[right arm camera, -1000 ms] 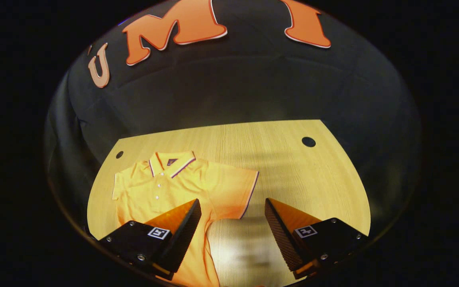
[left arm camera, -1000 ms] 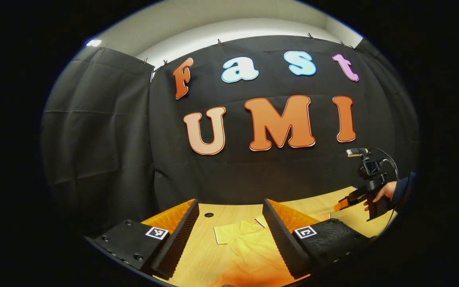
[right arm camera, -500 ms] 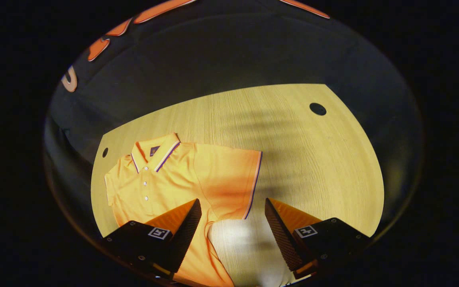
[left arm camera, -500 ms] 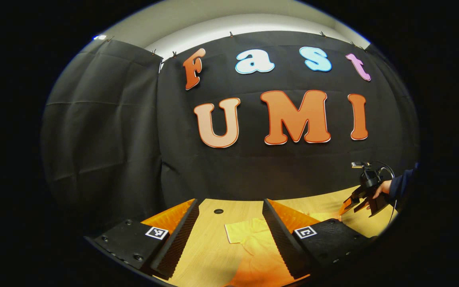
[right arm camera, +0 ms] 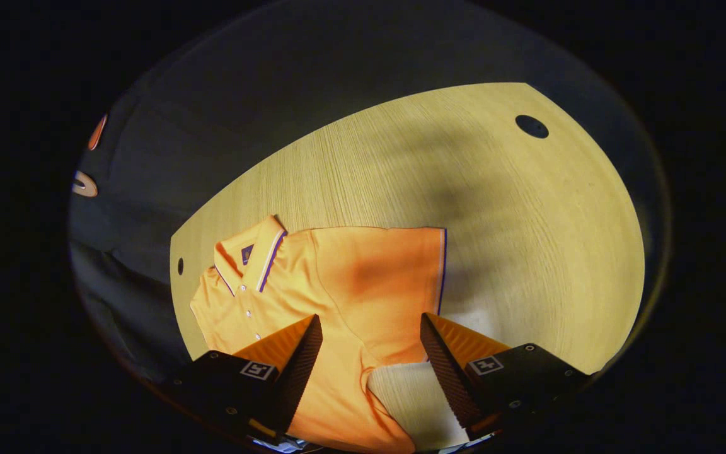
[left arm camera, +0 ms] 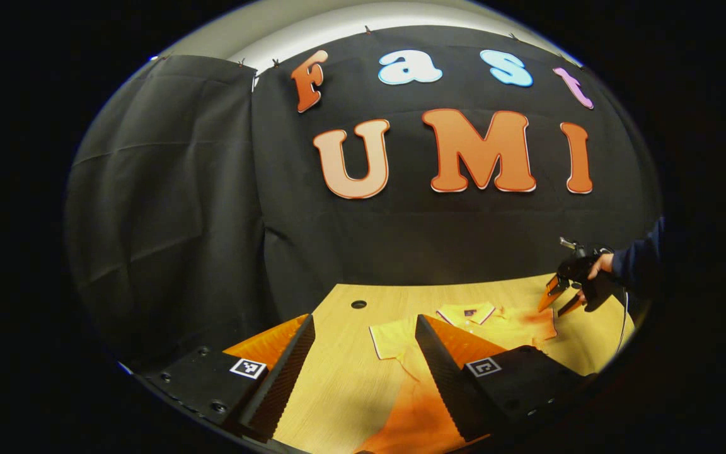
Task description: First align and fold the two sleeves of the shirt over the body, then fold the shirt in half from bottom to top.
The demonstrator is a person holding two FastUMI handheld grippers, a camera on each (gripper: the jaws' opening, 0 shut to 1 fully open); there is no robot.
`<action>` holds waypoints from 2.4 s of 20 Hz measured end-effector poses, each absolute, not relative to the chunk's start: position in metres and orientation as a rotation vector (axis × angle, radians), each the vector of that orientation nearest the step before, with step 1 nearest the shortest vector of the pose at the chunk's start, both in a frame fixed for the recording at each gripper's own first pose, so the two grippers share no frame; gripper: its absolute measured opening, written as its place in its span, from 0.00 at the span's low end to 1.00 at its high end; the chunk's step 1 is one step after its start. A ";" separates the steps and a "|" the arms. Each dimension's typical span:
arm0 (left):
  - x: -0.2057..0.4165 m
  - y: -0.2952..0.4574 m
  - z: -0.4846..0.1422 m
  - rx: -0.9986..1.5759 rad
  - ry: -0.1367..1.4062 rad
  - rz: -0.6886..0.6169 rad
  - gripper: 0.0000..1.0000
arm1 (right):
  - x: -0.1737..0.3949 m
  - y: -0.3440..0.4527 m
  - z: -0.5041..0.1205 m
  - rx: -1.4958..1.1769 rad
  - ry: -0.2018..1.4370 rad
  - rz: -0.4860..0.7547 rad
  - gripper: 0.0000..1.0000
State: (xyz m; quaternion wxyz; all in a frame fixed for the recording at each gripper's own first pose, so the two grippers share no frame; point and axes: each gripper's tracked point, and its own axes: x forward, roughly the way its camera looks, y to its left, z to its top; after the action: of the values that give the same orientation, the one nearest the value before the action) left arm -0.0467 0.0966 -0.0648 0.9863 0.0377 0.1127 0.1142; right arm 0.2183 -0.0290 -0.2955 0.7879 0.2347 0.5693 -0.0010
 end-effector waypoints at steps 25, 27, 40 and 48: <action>-0.017 0.099 -0.123 0.024 0.398 0.239 0.99 | 0.223 -0.059 -0.355 0.113 1.300 -0.089 0.09; -0.017 0.103 -0.125 0.023 0.397 0.245 0.99 | 0.226 -0.056 -0.347 0.168 1.284 -0.086 0.04; -0.025 0.146 -0.144 -0.044 0.439 0.310 0.99 | 0.248 0.042 -0.265 0.170 1.130 0.137 0.03; -0.022 0.158 -0.162 -0.100 0.463 0.295 0.99 | 0.231 0.121 -0.229 0.283 1.106 0.324 0.29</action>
State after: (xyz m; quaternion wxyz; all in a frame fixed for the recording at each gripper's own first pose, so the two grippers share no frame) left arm -0.0220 0.1579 -0.1621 0.9614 -0.0494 0.2283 0.1454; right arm 0.2311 0.1213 -0.2287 0.8291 0.1335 0.5210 0.1528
